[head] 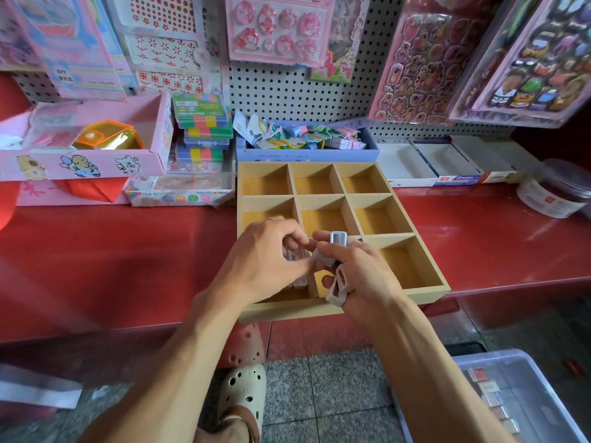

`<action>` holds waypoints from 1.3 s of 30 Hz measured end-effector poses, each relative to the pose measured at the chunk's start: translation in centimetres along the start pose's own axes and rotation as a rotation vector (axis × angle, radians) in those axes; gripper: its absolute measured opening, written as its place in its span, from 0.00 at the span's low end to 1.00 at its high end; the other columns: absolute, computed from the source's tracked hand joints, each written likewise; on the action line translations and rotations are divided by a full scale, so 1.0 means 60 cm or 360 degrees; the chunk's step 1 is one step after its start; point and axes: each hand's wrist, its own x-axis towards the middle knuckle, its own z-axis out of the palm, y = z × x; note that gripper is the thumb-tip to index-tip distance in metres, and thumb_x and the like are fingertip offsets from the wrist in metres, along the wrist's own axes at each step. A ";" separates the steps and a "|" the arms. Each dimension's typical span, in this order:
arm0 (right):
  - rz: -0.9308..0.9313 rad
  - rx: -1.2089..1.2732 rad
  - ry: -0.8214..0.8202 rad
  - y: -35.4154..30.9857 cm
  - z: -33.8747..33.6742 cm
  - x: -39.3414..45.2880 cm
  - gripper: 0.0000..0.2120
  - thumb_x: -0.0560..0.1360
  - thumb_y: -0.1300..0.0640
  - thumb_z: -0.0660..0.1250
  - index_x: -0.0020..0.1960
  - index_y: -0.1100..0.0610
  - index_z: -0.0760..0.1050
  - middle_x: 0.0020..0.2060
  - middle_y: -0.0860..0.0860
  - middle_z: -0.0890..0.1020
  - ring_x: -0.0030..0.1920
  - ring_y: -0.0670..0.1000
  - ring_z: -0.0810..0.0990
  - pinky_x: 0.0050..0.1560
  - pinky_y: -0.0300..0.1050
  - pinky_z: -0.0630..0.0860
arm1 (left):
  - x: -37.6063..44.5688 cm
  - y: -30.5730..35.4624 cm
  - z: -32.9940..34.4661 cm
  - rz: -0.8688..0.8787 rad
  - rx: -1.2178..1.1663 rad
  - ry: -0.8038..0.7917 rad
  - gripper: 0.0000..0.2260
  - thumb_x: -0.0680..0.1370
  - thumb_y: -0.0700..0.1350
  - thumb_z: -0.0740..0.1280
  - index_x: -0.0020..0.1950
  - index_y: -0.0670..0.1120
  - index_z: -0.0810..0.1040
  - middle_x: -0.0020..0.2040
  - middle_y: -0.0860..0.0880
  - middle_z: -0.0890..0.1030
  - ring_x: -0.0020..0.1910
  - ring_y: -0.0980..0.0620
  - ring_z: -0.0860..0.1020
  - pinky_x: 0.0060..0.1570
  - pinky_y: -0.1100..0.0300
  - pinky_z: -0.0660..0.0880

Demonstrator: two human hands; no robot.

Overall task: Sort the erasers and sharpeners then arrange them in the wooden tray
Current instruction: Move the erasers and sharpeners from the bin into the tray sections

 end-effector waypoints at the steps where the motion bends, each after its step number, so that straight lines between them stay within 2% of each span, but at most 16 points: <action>1: -0.0006 0.0000 -0.0002 0.000 0.001 0.000 0.07 0.79 0.66 0.66 0.54 0.61 0.80 0.41 0.55 0.83 0.32 0.47 0.76 0.33 0.41 0.67 | 0.002 0.000 0.001 -0.0001 -0.0026 0.0005 0.12 0.65 0.52 0.80 0.43 0.52 0.83 0.39 0.56 0.76 0.35 0.63 0.73 0.35 0.65 0.71; 4: -0.0007 0.0034 -0.0072 -0.003 0.000 -0.006 0.05 0.79 0.67 0.64 0.49 0.62 0.79 0.34 0.53 0.83 0.27 0.46 0.76 0.26 0.38 0.69 | 0.004 0.004 0.003 0.0025 -0.0063 -0.0053 0.11 0.66 0.49 0.80 0.46 0.54 0.84 0.40 0.55 0.74 0.34 0.62 0.72 0.35 0.66 0.69; 6: 0.0001 0.0085 -0.0132 -0.006 -0.001 -0.009 0.07 0.80 0.68 0.62 0.46 0.63 0.77 0.30 0.54 0.81 0.23 0.45 0.76 0.22 0.36 0.70 | 0.005 0.008 0.004 0.0044 -0.0102 -0.0137 0.12 0.67 0.48 0.79 0.48 0.56 0.84 0.40 0.55 0.73 0.34 0.60 0.72 0.36 0.63 0.71; 11: -0.0011 0.0047 -0.0172 -0.001 -0.010 -0.003 0.07 0.81 0.65 0.63 0.47 0.59 0.79 0.35 0.53 0.82 0.29 0.44 0.76 0.28 0.38 0.68 | 0.009 0.004 0.002 0.0034 -0.0119 -0.0175 0.08 0.70 0.46 0.78 0.47 0.53 0.84 0.41 0.55 0.74 0.34 0.60 0.73 0.36 0.64 0.70; 14: -0.0031 -0.0042 -0.0133 0.001 -0.021 0.005 0.07 0.81 0.60 0.64 0.52 0.60 0.80 0.39 0.52 0.82 0.35 0.45 0.76 0.30 0.39 0.68 | 0.011 -0.004 -0.006 -0.0002 -0.0131 -0.0146 0.02 0.73 0.50 0.74 0.42 0.55 0.82 0.38 0.54 0.80 0.34 0.57 0.76 0.38 0.54 0.74; 17: -0.0116 -0.0169 -0.0149 -0.002 -0.033 0.008 0.08 0.82 0.58 0.64 0.53 0.59 0.80 0.43 0.51 0.84 0.35 0.46 0.73 0.27 0.38 0.68 | 0.012 -0.011 -0.018 -0.0129 -0.0204 -0.0080 0.05 0.76 0.50 0.71 0.40 0.54 0.83 0.33 0.56 0.81 0.30 0.61 0.77 0.36 0.56 0.75; 18: -0.0145 -0.0213 -0.0191 -0.004 -0.035 0.007 0.08 0.82 0.57 0.64 0.53 0.59 0.80 0.43 0.51 0.84 0.34 0.45 0.73 0.27 0.38 0.68 | 0.012 -0.013 -0.019 -0.0152 -0.0205 -0.0081 0.06 0.76 0.49 0.70 0.40 0.54 0.83 0.33 0.58 0.82 0.31 0.62 0.78 0.38 0.57 0.75; 20: -0.0207 -0.0371 -0.0265 -0.006 -0.033 0.002 0.09 0.82 0.57 0.64 0.53 0.60 0.81 0.43 0.51 0.84 0.33 0.45 0.73 0.27 0.39 0.68 | 0.011 -0.011 -0.021 -0.0156 -0.0157 -0.0112 0.06 0.78 0.47 0.69 0.44 0.53 0.85 0.39 0.60 0.84 0.39 0.63 0.80 0.46 0.57 0.77; 22: -0.0282 -0.0584 -0.0277 -0.004 -0.026 0.001 0.11 0.82 0.56 0.64 0.51 0.62 0.81 0.44 0.58 0.84 0.33 0.46 0.74 0.29 0.41 0.69 | 0.011 -0.008 -0.019 -0.0156 -0.0136 -0.0156 0.07 0.79 0.46 0.67 0.48 0.52 0.85 0.43 0.60 0.84 0.46 0.62 0.81 0.52 0.57 0.78; 24: -0.0320 -0.0714 -0.0248 0.002 -0.017 0.002 0.13 0.81 0.53 0.65 0.46 0.62 0.81 0.46 0.66 0.83 0.34 0.50 0.74 0.29 0.42 0.70 | 0.012 -0.007 -0.016 -0.0178 -0.0159 -0.0122 0.07 0.79 0.46 0.67 0.51 0.52 0.84 0.45 0.59 0.84 0.47 0.62 0.81 0.54 0.56 0.78; 26: -0.0299 -0.0706 -0.0238 0.006 -0.011 0.004 0.14 0.82 0.53 0.65 0.42 0.60 0.80 0.44 0.67 0.82 0.34 0.52 0.73 0.28 0.42 0.69 | 0.010 -0.006 -0.016 -0.0225 -0.0248 -0.0040 0.07 0.78 0.44 0.69 0.54 0.53 0.82 0.42 0.58 0.84 0.44 0.61 0.82 0.51 0.58 0.79; 29: -0.0229 -0.0591 -0.0266 0.007 -0.009 0.010 0.13 0.83 0.55 0.63 0.46 0.62 0.79 0.41 0.56 0.82 0.31 0.47 0.72 0.27 0.41 0.68 | 0.008 -0.005 -0.022 -0.0283 -0.0427 0.0025 0.11 0.72 0.40 0.73 0.50 0.52 0.78 0.38 0.54 0.83 0.34 0.56 0.80 0.38 0.62 0.76; 33: -0.0183 -0.0552 -0.0294 0.009 -0.003 0.014 0.14 0.82 0.54 0.64 0.44 0.61 0.80 0.39 0.54 0.81 0.30 0.46 0.71 0.26 0.40 0.66 | 0.004 -0.007 -0.025 -0.0230 -0.0328 0.0045 0.14 0.65 0.43 0.79 0.45 0.52 0.79 0.38 0.56 0.82 0.30 0.54 0.77 0.32 0.61 0.74; 36: -0.0159 -0.0564 -0.0309 0.012 0.002 0.018 0.14 0.82 0.54 0.64 0.44 0.61 0.80 0.39 0.55 0.80 0.30 0.46 0.71 0.26 0.40 0.66 | 0.001 -0.004 -0.032 -0.0201 -0.0162 0.0096 0.11 0.66 0.45 0.78 0.44 0.52 0.79 0.38 0.54 0.81 0.30 0.52 0.78 0.34 0.57 0.75; 39: -0.0189 -0.0433 -0.0170 0.006 -0.001 0.022 0.11 0.81 0.55 0.65 0.51 0.62 0.81 0.39 0.53 0.82 0.31 0.46 0.72 0.27 0.41 0.67 | -0.001 -0.018 -0.055 -0.0197 0.0002 0.0104 0.12 0.64 0.43 0.77 0.42 0.54 0.79 0.40 0.56 0.78 0.31 0.53 0.76 0.37 0.59 0.74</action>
